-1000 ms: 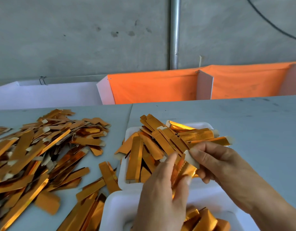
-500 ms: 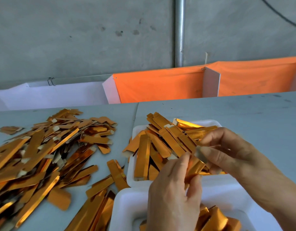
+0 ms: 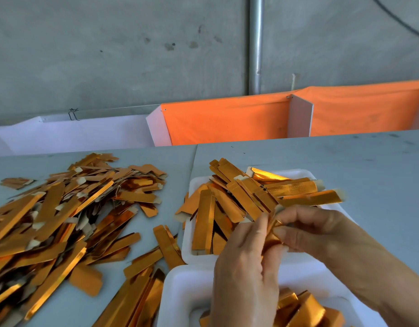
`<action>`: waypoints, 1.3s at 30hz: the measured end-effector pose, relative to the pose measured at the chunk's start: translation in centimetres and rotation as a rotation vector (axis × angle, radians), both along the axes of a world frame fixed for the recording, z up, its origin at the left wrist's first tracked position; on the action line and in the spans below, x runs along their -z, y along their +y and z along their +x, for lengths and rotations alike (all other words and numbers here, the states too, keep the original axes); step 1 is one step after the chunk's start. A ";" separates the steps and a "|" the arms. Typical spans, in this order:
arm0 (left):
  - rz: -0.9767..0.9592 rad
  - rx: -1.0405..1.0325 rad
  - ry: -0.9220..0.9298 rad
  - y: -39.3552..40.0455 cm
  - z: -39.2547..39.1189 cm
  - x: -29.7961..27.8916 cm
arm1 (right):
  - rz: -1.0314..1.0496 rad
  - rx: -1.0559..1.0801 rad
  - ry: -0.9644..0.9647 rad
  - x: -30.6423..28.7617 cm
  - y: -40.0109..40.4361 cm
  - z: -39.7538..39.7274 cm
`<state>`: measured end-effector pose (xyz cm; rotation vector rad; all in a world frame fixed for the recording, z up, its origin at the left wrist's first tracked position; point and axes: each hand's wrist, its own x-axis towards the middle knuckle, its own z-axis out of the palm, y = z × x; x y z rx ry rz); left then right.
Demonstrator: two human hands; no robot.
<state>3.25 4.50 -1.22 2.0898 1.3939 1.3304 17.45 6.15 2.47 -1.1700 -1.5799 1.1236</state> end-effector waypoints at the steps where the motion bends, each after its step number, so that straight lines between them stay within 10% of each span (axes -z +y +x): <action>1: 0.008 0.007 -0.011 0.1 0.1 -0.1 | -0.033 -0.017 0.048 0.0 0.0 0.0; 39: -0.230 0.094 -0.046 -0.3 -0.3 -0.8 | -0.077 -0.021 0.187 -0.7 0.0 1.9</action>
